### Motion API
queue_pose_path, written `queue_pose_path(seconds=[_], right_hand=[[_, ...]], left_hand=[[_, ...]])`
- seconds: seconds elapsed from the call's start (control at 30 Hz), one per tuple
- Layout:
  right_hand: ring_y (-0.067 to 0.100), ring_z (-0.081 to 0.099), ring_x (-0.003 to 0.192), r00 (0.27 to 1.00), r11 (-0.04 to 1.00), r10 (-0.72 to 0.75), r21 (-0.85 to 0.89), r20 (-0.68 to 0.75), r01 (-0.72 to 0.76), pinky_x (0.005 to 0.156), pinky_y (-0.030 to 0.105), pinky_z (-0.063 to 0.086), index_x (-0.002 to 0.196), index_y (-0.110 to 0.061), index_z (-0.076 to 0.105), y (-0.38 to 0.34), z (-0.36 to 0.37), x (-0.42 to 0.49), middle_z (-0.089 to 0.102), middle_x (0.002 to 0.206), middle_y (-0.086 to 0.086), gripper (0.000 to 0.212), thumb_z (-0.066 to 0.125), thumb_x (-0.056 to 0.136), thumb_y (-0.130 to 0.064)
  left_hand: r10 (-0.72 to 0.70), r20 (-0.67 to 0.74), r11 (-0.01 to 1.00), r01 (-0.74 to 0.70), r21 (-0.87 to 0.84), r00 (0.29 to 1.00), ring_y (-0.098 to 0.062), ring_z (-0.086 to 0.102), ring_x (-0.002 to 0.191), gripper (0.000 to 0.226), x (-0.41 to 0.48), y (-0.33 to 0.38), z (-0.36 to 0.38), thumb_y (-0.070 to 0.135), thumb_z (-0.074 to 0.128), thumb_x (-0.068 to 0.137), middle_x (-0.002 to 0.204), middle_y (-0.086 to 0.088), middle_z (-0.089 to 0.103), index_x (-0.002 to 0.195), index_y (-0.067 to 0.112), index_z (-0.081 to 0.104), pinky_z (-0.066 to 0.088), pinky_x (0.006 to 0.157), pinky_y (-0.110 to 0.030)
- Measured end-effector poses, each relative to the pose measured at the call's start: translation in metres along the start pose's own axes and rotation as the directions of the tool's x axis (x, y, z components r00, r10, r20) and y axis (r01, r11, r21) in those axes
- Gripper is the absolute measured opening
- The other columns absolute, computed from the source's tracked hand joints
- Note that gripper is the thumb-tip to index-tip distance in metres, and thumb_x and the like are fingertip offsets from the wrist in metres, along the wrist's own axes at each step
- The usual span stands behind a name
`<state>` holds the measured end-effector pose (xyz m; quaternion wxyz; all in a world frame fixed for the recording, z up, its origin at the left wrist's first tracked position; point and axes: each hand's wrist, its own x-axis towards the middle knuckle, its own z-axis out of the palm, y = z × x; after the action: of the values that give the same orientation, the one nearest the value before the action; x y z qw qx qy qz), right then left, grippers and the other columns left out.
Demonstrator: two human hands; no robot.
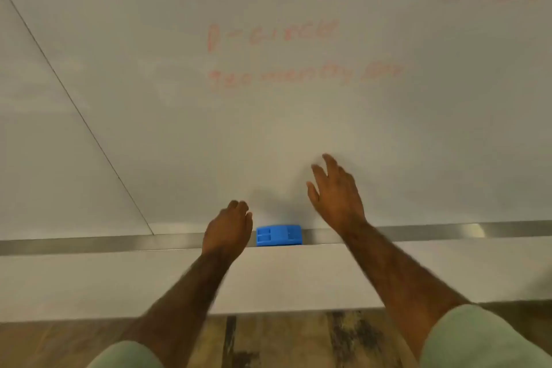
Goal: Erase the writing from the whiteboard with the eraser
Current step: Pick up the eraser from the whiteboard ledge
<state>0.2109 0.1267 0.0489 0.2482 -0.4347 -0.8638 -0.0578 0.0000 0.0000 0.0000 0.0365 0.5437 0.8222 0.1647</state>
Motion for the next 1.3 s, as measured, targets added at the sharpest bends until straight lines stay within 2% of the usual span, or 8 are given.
queue_pose_path(seconds=[0.17,0.33,0.4,0.63,0.83,1.03,1.17,1.3], right_hand=[[0.031,0.055,0.117,0.96,0.997,0.065,0.021,0.274,-0.073,0.096,0.041,0.045,0.133,-0.012,0.055,-0.002,0.068,-0.037,0.039,0.149,0.014,0.035,0.047,0.103,-0.029],[0.027,0.057,0.101,0.874,0.974,0.139,0.097,0.465,-0.207,0.089,0.039,0.049,0.128,-0.013,0.055,-0.002,0.121,-0.053,0.049,0.127,0.009,0.032,0.051,0.1,-0.028],[0.025,0.056,0.101,0.835,0.963,0.175,0.086,0.521,-0.255,0.088,0.037,0.048,0.125,-0.015,0.054,-0.002,0.135,-0.055,0.051,0.12,0.007,0.032,0.054,0.098,-0.032],[0.023,0.053,0.106,0.759,0.933,0.292,0.0,0.583,-0.359,0.089,0.039,0.041,0.13,-0.024,0.047,-0.005,0.174,-0.049,0.058,0.114,0.002,0.048,0.061,0.091,-0.048],[0.021,0.052,0.108,0.721,0.898,0.343,0.014,0.602,-0.439,0.089,0.04,0.036,0.133,-0.026,0.042,-0.012,0.188,-0.046,0.059,0.116,-0.001,0.056,0.065,0.088,-0.049],[0.018,0.053,0.106,0.73,0.869,0.373,0.06,0.573,-0.491,0.091,0.04,0.036,0.13,-0.029,0.044,-0.018,0.199,-0.049,0.06,0.115,-0.005,0.051,0.066,0.087,-0.046],[0.018,0.054,0.108,0.726,0.864,0.393,0.044,0.564,-0.502,0.095,0.04,0.038,0.133,-0.03,0.042,-0.023,0.199,-0.049,0.058,0.116,-0.005,0.053,0.066,0.088,-0.045],[0.016,0.054,0.108,0.743,0.862,0.411,0.04,0.529,-0.505,0.093,0.037,0.038,0.136,-0.031,0.04,-0.032,0.192,-0.047,0.056,0.114,-0.004,0.055,0.064,0.089,-0.047]], left_hand=[[-0.13,0.198,0.979,0.158,-0.131,0.972,-0.026,0.062,0.113,0.03,0.002,-0.025,0.062,0.024,0.04,0.109,0.129,-0.007,0.061,0.131,0.014,0.058,0.048,0.093,-0.035],[-0.176,0.29,0.941,0.248,-0.232,0.941,-0.025,0.049,0.14,0.045,0.014,-0.04,0.107,0.026,0.045,0.109,0.153,-0.007,0.049,0.152,0.013,0.046,0.038,0.116,-0.034],[-0.188,0.302,0.933,0.266,-0.243,0.935,-0.025,0.045,0.144,0.048,0.02,-0.042,0.116,0.026,0.046,0.109,0.157,-0.008,0.046,0.155,0.011,0.042,0.034,0.119,-0.034],[-0.249,0.377,0.916,0.343,-0.207,0.892,-0.031,0.056,0.123,0.039,0.045,-0.043,0.138,0.031,0.044,0.108,0.135,-0.015,0.056,0.135,0.006,0.056,0.05,0.108,-0.044],[-0.26,0.425,0.941,0.326,-0.09,0.867,-0.031,0.049,0.128,0.048,0.058,-0.045,0.149,0.042,0.035,0.111,0.138,-0.016,0.052,0.136,0.006,0.055,0.043,0.108,-0.04],[-0.268,0.431,0.881,0.4,-0.252,0.862,-0.028,0.064,0.115,0.038,0.066,-0.033,0.155,0.034,0.049,0.109,0.129,-0.016,0.064,0.128,0.004,0.063,0.052,0.098,-0.035],[-0.286,0.416,0.815,0.447,-0.367,0.863,-0.03,0.065,0.114,0.034,0.066,-0.029,0.154,0.025,0.055,0.107,0.127,-0.018,0.065,0.126,-0.001,0.06,0.054,0.096,-0.037],[-0.345,0.398,0.712,0.513,-0.48,0.85,-0.023,0.061,0.094,0.028,0.065,-0.025,0.15,0.022,0.057,0.106,0.111,-0.015,0.063,0.119,-0.002,0.056,0.049,0.075,-0.033]])
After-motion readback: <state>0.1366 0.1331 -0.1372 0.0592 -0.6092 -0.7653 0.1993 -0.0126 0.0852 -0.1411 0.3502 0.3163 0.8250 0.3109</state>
